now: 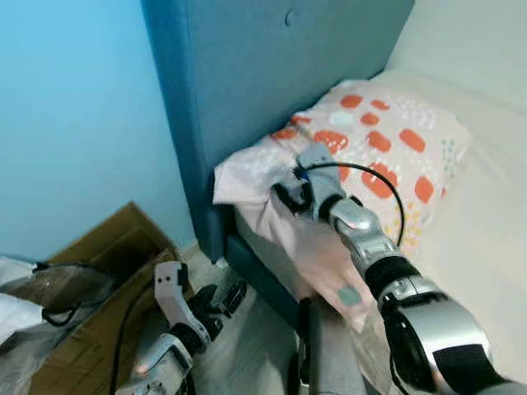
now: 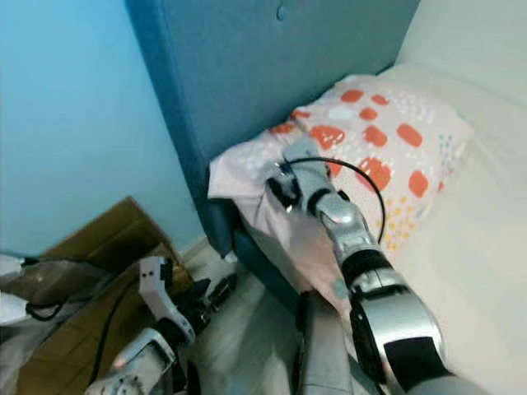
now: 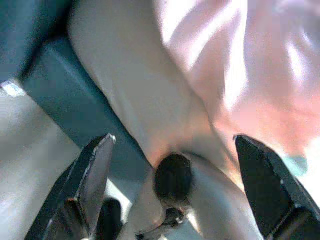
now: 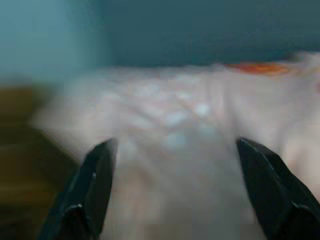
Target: Clean up the room
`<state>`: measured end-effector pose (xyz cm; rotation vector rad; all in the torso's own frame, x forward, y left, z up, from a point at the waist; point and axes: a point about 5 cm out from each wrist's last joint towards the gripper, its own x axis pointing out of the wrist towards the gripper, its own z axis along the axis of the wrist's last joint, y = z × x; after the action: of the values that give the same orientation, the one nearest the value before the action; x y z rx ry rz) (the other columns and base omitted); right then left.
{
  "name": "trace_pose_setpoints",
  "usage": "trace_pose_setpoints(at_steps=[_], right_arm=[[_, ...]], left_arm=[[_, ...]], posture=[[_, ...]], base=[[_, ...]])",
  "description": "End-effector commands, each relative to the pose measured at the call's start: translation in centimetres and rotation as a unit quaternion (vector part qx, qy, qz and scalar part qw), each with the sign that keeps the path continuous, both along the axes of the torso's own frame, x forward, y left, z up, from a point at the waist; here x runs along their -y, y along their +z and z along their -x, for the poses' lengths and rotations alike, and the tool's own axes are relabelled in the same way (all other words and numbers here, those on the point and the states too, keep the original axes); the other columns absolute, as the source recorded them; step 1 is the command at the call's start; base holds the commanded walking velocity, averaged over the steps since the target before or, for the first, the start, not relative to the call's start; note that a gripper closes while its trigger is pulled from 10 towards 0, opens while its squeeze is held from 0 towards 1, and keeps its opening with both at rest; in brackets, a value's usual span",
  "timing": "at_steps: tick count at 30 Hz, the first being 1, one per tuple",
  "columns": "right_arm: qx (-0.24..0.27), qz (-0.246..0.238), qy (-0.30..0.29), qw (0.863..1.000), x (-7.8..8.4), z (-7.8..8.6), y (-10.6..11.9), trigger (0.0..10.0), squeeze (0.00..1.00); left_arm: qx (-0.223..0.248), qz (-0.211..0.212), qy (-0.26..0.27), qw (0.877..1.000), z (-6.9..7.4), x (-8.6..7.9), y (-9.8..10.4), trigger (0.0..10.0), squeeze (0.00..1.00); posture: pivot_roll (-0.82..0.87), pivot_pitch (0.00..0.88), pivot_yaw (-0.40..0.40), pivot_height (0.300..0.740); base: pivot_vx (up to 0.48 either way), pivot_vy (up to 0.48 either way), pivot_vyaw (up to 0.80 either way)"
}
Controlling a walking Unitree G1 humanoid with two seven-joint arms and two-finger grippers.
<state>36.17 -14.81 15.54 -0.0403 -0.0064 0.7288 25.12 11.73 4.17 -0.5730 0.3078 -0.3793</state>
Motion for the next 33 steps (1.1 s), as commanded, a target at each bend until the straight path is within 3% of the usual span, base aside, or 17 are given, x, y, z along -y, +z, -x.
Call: trace_pose_setpoints(at_steps=[1, 2, 4, 8, 10, 12, 14, 15, 16, 17, 19, 20, 23, 24, 26, 33], right_arm=[[-0.042, -0.081, 0.092, 0.992, 0.6, 2.1, 0.1, 10.0, 0.04], [-0.042, -0.081, 0.092, 0.992, 0.6, 2.1, 0.1, 10.0, 0.04], [-0.061, -0.106, 0.150, 0.981, 0.6, 4.7, -0.7, 10.0, 0.00], [-0.074, -0.128, 0.179, 0.973, 0.4, 6.1, -1.4, 10.0, 0.00], [-0.095, -0.168, 0.115, 0.974, 0.7, 6.2, -4.2, 10.0, 0.00], [-0.095, -0.168, 0.115, 0.974, 0.7, 6.2, -4.2, 10.0, 0.00], [-0.164, -0.178, -0.021, 0.970, 1.6, 5.9, -8.7, 10.0, 0.00], [-0.164, -0.178, -0.021, 0.970, 1.6, 5.9, -8.7, 10.0, 0.00], [-0.198, -0.174, -0.066, 0.962, 1.9, 6.2, -10.3, 10.0, 0.00], [-0.198, -0.174, -0.066, 0.962, 1.9, 6.2, -10.3, 10.0, 0.00], [-0.260, -0.124, -0.140, 0.947, 2.5, 7.4, -13.5, 10.0, 0.00], [-0.260, -0.124, -0.140, 0.947, 2.5, 7.4, -13.5, 10.0, 0.00], [-0.324, -0.072, -0.217, 0.918, 3.8, 9.6, -16.8, 10.0, 0.00], [-0.324, -0.072, -0.217, 0.918, 3.8, 9.6, -16.8, 10.0, 0.00], [-0.348, -0.058, -0.235, 0.906, 4.1, 10.7, -18.0, 10.0, 0.00], [-0.374, -0.038, -0.250, 0.892, 4.3, 12.1, -19.4, 10.0, 0.00]], left_arm=[[-0.029, -0.028, 0.010, 0.999, 0.5, -1.0, -1.9, 10.0, 0.00], [-0.029, -0.028, 0.010, 0.999, 0.5, -1.0, -1.9, 10.0, 0.00], [-0.047, -0.041, 0.007, 0.998, 0.5, -1.4, -2.8, 10.0, 0.00], [-0.062, -0.059, 0.005, 0.996, 0.3, -1.7, -3.7, 10.0, 0.00], [-0.091, -0.088, 0.016, 0.992, 0.3, -2.5, -5.1, 10.0, 0.00], [-0.091, -0.088, 0.016, 0.992, 0.3, -2.5, -5.1, 10.0, 0.00], [-0.118, -0.113, 0.022, 0.986, 0.5, -3.2, -6.5, 10.0, 0.00], [-0.118, -0.113, 0.022, 0.986, 0.5, -3.2, -6.5, 10.0, 0.00], [-0.126, -0.120, 0.023, 0.985, 0.6, -3.4, -6.9, 10.0, 0.00], [-0.126, -0.120, 0.023, 0.985, 0.6, -3.4, -6.9, 10.0, 0.00], [-0.145, -0.132, 0.024, 0.980, 0.9, -3.6, -7.6, 10.0, 0.00], [-0.145, -0.132, 0.024, 0.980, 0.9, -3.6, -7.6, 10.0, 0.00], [-0.161, -0.138, 0.029, 0.977, 1.4, -3.9, -8.3, 10.0, 0.00], [-0.161, -0.138, 0.029, 0.977, 1.4, -3.9, -8.3, 10.0, 0.00], [-0.166, -0.136, 0.038, 0.976, 1.5, -4.1, -8.5, 10.0, 0.00], [-0.178, -0.137, 0.047, 0.973, 1.9, -4.4, -8.9, 10.0, 0.00]], posture=[[-0.03, 0.134, -0.089, 0.553], [-0.03, 0.134, -0.089, 0.553], [-0.04, 0.114, -0.085, 0.553], [-0.05, 0.064, -0.072, 0.553], [-0.07, 0.021, -0.053, 0.553], [-0.07, 0.021, -0.053, 0.553], [-0.07, 0.000, -0.035, 0.553], [-0.07, 0.000, -0.035, 0.553], [-0.07, 0.000, -0.035, 0.553], [-0.07, 0.000, -0.035, 0.553], [-0.06, 0.000, -0.020, 0.553], [-0.06, 0.000, -0.020, 0.553], [-0.06, 0.000, -0.011, 0.553], [-0.06, 0.000, -0.011, 0.553], [-0.05, 0.000, -0.010, 0.557], [-0.04, 0.000, -0.009, 0.572]], base=[[0.000, 0.000, 0.00], [0.000, 0.000, 0.00], [0.000, 0.000, 0.00], [0.000, 0.000, 0.00], [0.000, 0.000, 0.00], [0.000, 0.000, 0.00], [0.000, 0.000, 0.00], [0.000, 0.000, 0.00], [0.000, 0.000, 0.00], [0.000, 0.000, 0.00], [-0.328, 0.000, 0.00], [-0.341, 0.000, 0.00], [-0.330, 0.000, 0.00], [-0.300, 0.000, 0.00], [0.000, 0.000, 0.00], [0.000, 0.000, 0.00]])
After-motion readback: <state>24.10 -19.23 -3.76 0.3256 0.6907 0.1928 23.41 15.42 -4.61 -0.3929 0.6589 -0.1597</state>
